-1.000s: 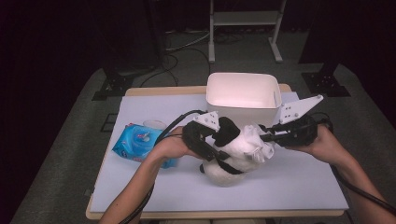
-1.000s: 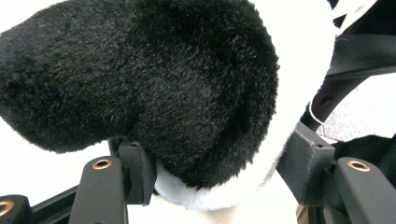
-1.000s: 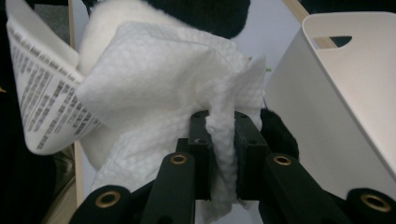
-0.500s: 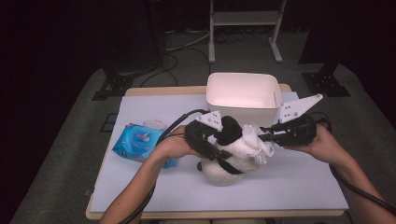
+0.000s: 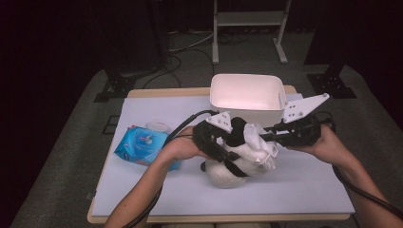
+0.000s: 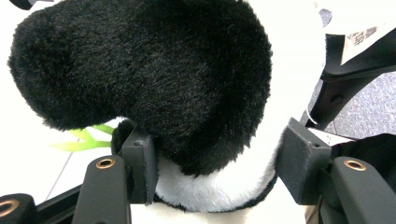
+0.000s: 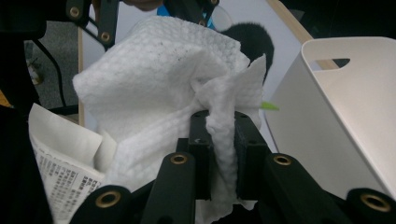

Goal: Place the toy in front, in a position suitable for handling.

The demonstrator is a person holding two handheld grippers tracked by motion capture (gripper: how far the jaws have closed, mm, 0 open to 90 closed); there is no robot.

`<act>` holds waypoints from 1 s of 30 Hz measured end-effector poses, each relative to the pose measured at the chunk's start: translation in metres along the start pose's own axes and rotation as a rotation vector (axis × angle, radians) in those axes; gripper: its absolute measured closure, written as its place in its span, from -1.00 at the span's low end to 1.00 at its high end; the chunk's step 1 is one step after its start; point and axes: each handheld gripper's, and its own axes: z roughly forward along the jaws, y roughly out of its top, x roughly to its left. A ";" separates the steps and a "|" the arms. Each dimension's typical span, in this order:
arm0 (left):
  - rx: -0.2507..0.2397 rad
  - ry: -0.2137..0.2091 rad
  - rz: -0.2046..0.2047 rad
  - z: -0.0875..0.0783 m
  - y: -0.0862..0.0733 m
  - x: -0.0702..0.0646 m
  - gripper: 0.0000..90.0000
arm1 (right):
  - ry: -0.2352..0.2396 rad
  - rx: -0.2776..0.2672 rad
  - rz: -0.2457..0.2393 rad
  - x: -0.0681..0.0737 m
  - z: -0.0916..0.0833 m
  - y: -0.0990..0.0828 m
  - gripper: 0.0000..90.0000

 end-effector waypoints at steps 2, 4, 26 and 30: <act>-0.002 0.018 -0.026 -0.004 -0.003 0.004 -0.13 | 0.008 0.004 0.010 0.002 -0.002 -0.006 0.76; -0.005 0.020 -0.034 -0.004 -0.004 0.006 -0.13 | 0.006 0.006 0.009 0.003 -0.003 -0.008 0.75; 0.011 -0.064 0.052 0.016 0.005 -0.011 -0.11 | -0.007 0.018 0.013 -0.007 0.012 0.001 0.75; 0.014 -0.073 0.066 0.021 0.007 -0.012 -0.11 | -0.020 -0.003 0.016 -0.009 0.010 0.008 0.75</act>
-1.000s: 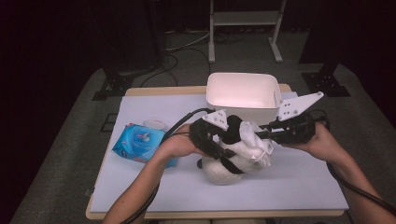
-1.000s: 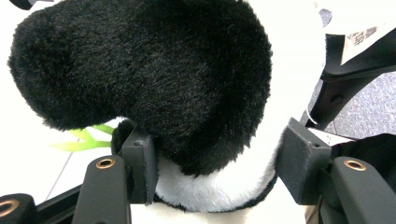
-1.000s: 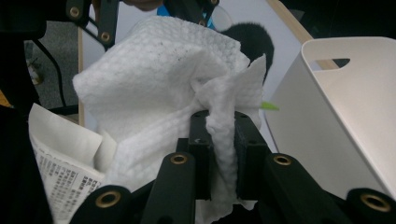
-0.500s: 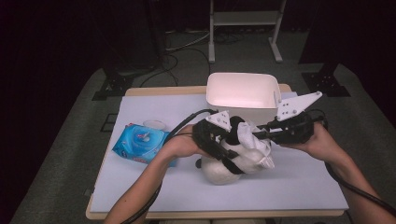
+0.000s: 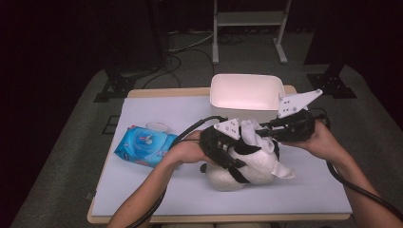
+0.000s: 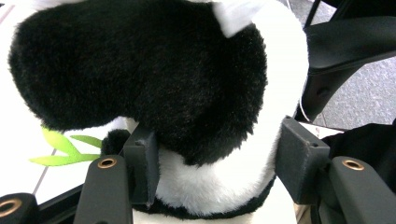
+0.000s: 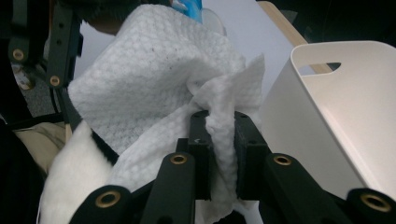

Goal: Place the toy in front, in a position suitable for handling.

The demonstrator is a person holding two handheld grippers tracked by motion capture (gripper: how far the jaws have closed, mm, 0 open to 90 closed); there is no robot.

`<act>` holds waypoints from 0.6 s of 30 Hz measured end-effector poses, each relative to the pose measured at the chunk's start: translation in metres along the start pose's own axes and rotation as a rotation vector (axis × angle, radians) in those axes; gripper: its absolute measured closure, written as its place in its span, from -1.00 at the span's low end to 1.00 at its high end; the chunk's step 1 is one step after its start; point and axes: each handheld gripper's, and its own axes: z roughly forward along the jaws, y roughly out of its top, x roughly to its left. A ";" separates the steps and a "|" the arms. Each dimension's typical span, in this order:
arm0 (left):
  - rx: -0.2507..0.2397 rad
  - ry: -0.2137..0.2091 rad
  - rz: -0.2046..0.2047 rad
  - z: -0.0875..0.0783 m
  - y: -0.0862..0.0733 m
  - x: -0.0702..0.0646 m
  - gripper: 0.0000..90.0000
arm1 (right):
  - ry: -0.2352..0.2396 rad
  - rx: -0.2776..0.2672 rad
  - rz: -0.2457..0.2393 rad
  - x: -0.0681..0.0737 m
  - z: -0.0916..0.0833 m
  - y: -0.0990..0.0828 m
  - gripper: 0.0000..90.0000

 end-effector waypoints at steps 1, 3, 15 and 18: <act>0.001 0.004 -0.002 0.000 0.000 0.000 -0.11 | 0.001 0.002 -0.005 0.000 -0.001 0.001 0.75; -0.003 0.012 -0.014 0.000 0.000 0.001 -0.10 | -0.007 0.007 -0.008 0.001 -0.001 0.001 0.76; 0.031 0.039 -0.038 -0.009 0.003 0.009 -0.09 | -0.002 0.044 0.006 0.007 -0.004 -0.021 0.75; 0.053 0.034 -0.025 -0.001 0.008 0.008 -0.09 | -0.002 0.028 -0.004 0.009 -0.006 -0.017 0.75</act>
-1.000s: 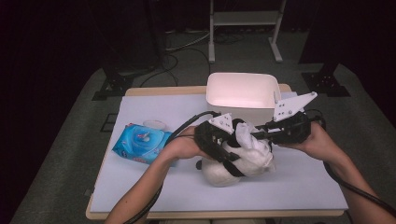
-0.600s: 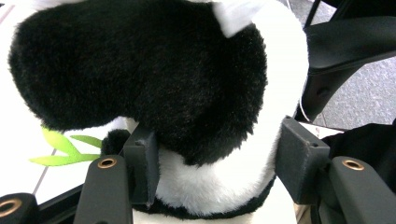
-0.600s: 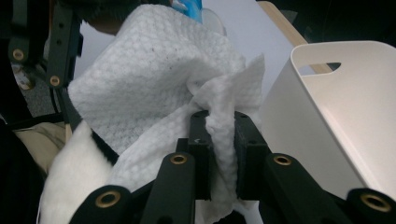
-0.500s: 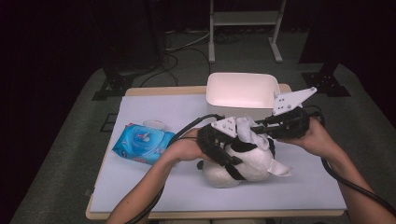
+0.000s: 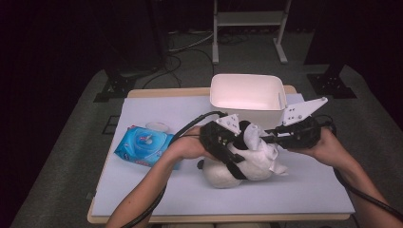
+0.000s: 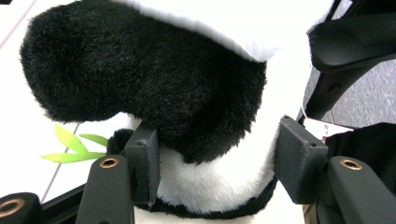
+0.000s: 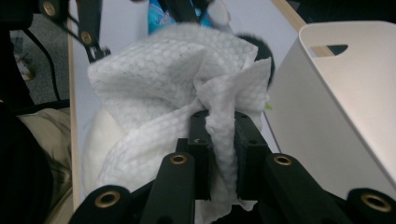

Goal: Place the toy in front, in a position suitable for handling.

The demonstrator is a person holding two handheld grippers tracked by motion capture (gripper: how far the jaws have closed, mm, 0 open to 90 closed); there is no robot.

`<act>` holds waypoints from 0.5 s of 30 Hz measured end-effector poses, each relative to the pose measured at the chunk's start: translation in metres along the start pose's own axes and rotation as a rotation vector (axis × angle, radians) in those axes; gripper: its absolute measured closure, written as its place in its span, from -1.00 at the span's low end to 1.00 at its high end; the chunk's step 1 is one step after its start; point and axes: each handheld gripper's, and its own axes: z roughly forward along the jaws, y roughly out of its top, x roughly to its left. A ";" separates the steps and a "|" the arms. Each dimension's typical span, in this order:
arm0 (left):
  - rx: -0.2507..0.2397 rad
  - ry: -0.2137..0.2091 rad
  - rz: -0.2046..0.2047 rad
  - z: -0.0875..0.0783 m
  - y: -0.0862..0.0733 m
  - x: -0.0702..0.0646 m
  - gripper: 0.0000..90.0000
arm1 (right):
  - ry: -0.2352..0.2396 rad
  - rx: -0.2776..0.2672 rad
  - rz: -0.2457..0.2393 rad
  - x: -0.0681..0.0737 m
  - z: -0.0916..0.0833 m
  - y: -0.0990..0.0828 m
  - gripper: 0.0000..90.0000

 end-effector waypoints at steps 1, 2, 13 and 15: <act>0.000 0.000 0.000 0.000 0.000 0.000 -0.09 | 0.000 0.000 0.000 0.000 0.000 0.000 0.75; 0.011 -0.003 0.002 0.006 0.003 0.001 -0.09 | -0.006 -0.003 -0.012 0.002 -0.001 0.004 0.75; 0.010 0.008 -0.030 0.024 0.002 0.003 -0.36 | -0.014 0.017 0.039 -0.003 0.002 -0.022 0.75; 0.027 0.020 -0.028 0.025 0.001 0.003 -0.37 | -0.028 0.025 0.060 -0.005 0.002 -0.033 0.75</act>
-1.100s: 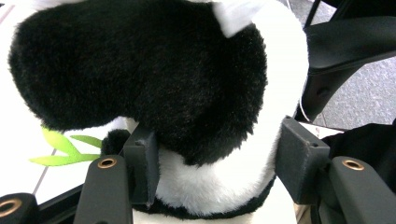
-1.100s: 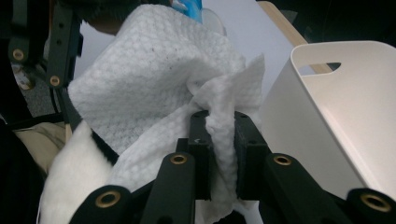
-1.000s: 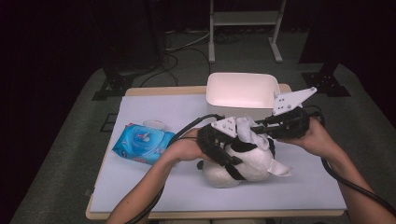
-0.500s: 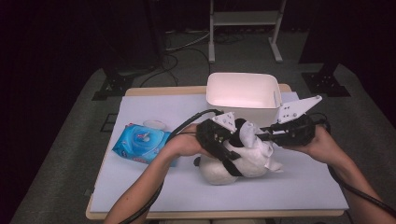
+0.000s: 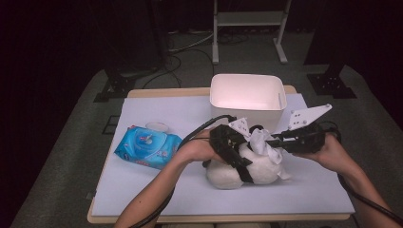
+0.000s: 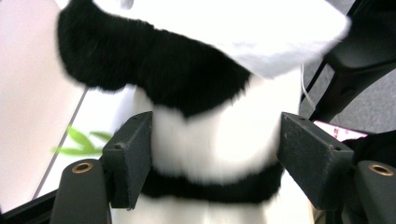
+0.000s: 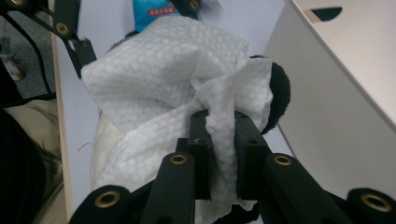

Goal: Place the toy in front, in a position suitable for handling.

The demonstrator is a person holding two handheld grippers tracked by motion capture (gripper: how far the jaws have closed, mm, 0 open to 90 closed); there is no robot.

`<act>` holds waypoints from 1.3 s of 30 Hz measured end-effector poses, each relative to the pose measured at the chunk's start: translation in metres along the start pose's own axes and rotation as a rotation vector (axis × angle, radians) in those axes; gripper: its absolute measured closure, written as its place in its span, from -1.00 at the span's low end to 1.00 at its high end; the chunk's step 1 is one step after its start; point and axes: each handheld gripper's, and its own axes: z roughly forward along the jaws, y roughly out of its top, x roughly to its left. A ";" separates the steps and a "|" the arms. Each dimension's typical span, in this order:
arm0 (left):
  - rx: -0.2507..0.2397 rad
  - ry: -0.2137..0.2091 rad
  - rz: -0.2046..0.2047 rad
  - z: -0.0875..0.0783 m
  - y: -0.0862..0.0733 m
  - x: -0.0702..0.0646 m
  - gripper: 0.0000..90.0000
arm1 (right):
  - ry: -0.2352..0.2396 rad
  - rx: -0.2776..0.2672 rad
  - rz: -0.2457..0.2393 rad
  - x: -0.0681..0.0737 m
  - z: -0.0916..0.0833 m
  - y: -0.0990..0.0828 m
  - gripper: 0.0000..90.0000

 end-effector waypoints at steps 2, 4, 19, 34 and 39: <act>0.024 0.007 -0.008 0.000 -0.004 0.000 -0.41 | 0.003 -0.003 0.019 -0.002 -0.001 -0.007 0.75; 0.031 0.021 -0.019 0.000 -0.008 0.000 -0.44 | -0.003 0.005 0.034 -0.004 -0.002 -0.012 0.75; 0.068 0.044 -0.043 0.007 -0.036 0.003 -0.46 | -0.034 0.055 0.100 -0.007 -0.006 -0.046 0.75; 0.074 0.040 -0.019 0.008 -0.033 -0.001 -0.40 | -0.018 0.074 0.007 0.000 0.005 -0.015 0.75; 0.054 0.042 -0.034 0.003 -0.035 -0.002 -0.55 | -0.016 0.081 0.022 -0.001 0.003 -0.022 0.74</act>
